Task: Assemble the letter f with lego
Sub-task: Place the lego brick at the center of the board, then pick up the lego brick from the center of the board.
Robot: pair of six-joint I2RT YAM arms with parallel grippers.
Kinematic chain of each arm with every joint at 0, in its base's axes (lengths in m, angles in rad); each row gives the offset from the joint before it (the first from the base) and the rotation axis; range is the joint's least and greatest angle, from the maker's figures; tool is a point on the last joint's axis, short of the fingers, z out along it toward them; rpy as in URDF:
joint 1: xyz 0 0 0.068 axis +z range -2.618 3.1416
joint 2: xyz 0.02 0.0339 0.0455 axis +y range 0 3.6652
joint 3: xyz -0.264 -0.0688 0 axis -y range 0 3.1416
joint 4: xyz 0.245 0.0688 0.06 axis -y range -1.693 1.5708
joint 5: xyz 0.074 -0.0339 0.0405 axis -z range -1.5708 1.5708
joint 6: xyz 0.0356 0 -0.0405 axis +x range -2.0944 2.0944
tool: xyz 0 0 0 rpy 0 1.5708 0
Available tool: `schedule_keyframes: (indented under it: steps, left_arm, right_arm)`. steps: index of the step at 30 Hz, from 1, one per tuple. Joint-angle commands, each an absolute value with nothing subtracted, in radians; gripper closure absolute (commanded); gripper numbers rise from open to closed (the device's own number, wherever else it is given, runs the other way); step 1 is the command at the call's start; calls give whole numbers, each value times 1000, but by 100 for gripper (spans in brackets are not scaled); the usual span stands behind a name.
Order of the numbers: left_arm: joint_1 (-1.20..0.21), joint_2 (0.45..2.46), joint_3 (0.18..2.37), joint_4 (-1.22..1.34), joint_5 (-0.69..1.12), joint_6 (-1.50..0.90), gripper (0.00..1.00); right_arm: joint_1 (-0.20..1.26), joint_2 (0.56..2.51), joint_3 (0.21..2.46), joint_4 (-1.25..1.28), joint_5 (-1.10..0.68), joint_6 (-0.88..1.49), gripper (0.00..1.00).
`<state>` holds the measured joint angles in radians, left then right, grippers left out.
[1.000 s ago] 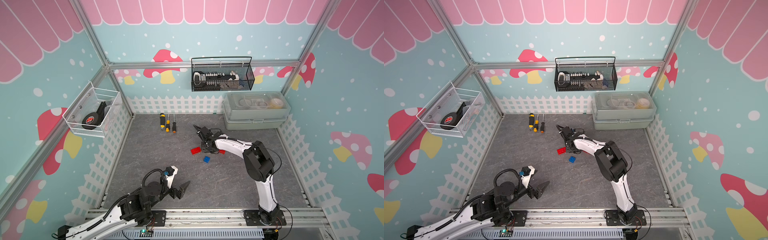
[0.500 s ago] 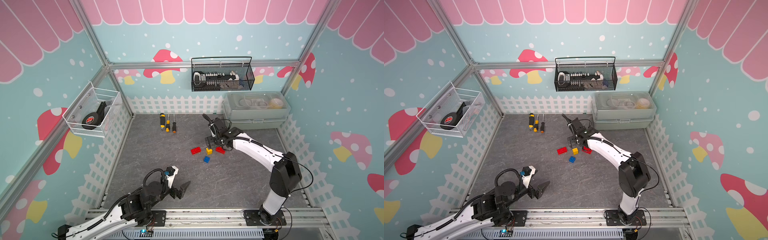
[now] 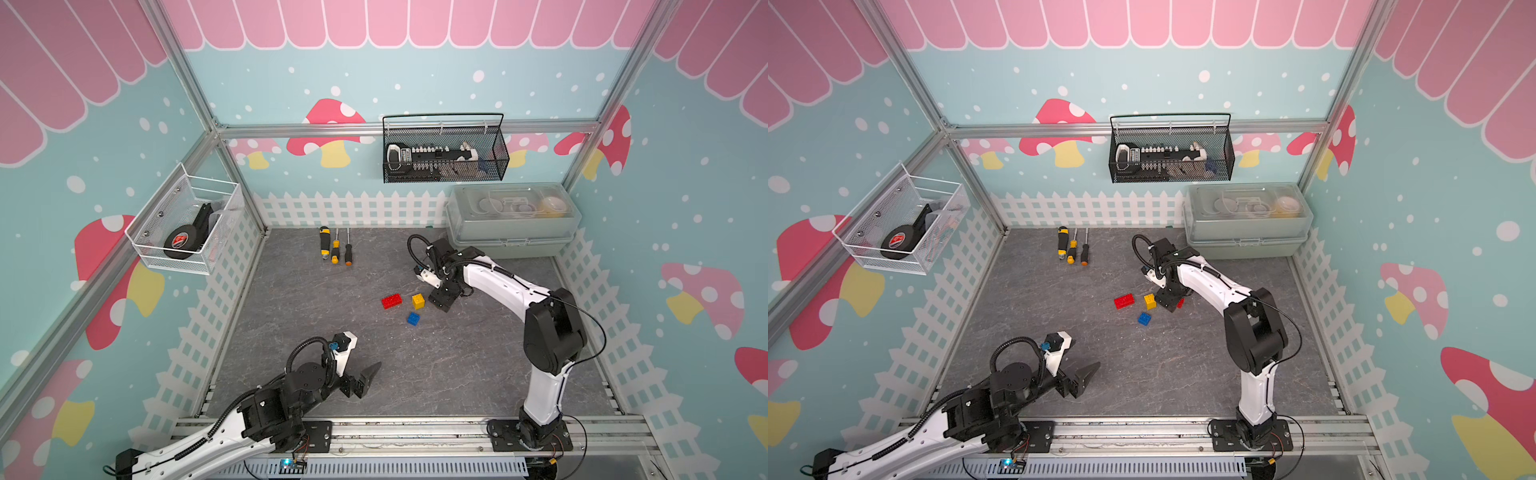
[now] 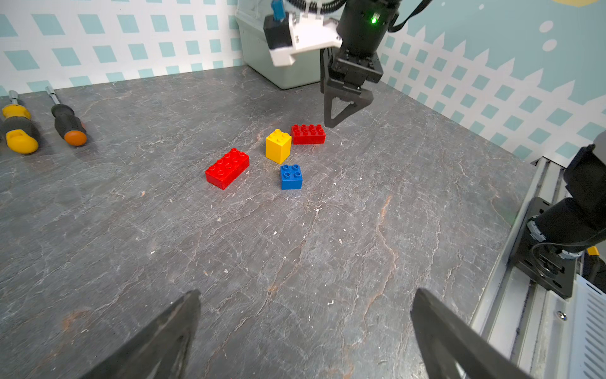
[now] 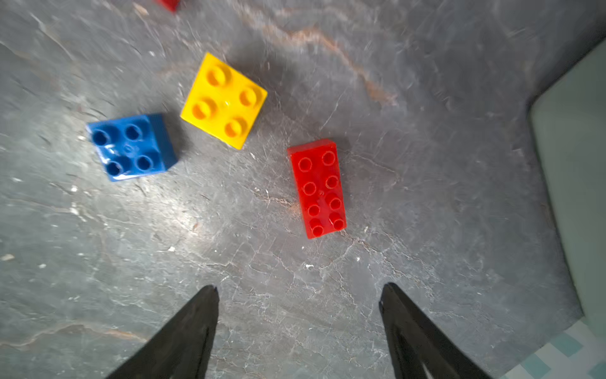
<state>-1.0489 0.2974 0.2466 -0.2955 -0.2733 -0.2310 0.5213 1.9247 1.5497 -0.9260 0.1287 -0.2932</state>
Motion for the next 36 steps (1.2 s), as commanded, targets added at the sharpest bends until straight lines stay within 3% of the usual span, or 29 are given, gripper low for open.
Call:
schedule_keyframes:
  steps: [1,15,36]
  left_arm:
    - [-1053,300,239,-288,-281,-218,1]
    - [-1054,332,245,-279,-292,-221,1]
    - [-1054,331,244,-280,-300,-222,1]
  right_arm:
    - [491,1955,1584,-968,100,-429,23]
    - [416,2092,1748,-1026,-9,-590,26]
    - [426,2177,1791,-1035,-62,-570,39]
